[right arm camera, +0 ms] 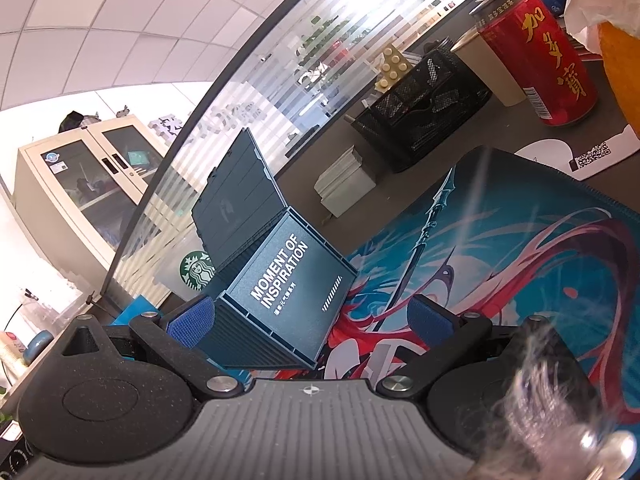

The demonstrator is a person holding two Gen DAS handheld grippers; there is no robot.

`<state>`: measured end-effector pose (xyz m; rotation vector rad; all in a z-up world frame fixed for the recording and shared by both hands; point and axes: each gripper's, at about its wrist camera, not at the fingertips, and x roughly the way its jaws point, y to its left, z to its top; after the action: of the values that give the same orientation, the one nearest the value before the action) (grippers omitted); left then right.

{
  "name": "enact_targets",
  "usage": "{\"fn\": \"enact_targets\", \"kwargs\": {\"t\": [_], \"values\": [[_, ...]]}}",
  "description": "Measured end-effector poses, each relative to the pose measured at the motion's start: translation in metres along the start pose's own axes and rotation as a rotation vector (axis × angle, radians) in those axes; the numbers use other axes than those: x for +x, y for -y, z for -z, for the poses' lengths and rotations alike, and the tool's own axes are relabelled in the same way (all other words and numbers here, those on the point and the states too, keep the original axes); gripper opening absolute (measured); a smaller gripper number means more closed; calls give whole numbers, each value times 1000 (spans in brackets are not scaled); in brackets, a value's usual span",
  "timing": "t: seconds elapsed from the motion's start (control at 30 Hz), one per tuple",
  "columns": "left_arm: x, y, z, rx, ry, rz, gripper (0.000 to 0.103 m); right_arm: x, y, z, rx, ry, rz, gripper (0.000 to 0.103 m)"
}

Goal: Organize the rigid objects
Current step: 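Lift the black pen with the left gripper toward the teal box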

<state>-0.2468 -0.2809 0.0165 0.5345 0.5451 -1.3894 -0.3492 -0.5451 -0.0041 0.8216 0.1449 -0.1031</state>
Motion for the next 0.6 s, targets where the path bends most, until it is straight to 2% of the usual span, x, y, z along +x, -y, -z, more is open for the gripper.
{"fn": "enact_targets", "kwargs": {"t": [0.03,0.1,0.4,0.6], "values": [[-1,2,-1,13,-3,12,23,0,0,0,0,2,0,103],[-3,9,0,53,-5,13,21,1,1,0,2,3,1,103],[-4,5,-1,22,-11,91,16,1,3,0,6,11,4,103],[-11,2,-4,2,33,91,15,1,3,0,7,11,4,103]]}}
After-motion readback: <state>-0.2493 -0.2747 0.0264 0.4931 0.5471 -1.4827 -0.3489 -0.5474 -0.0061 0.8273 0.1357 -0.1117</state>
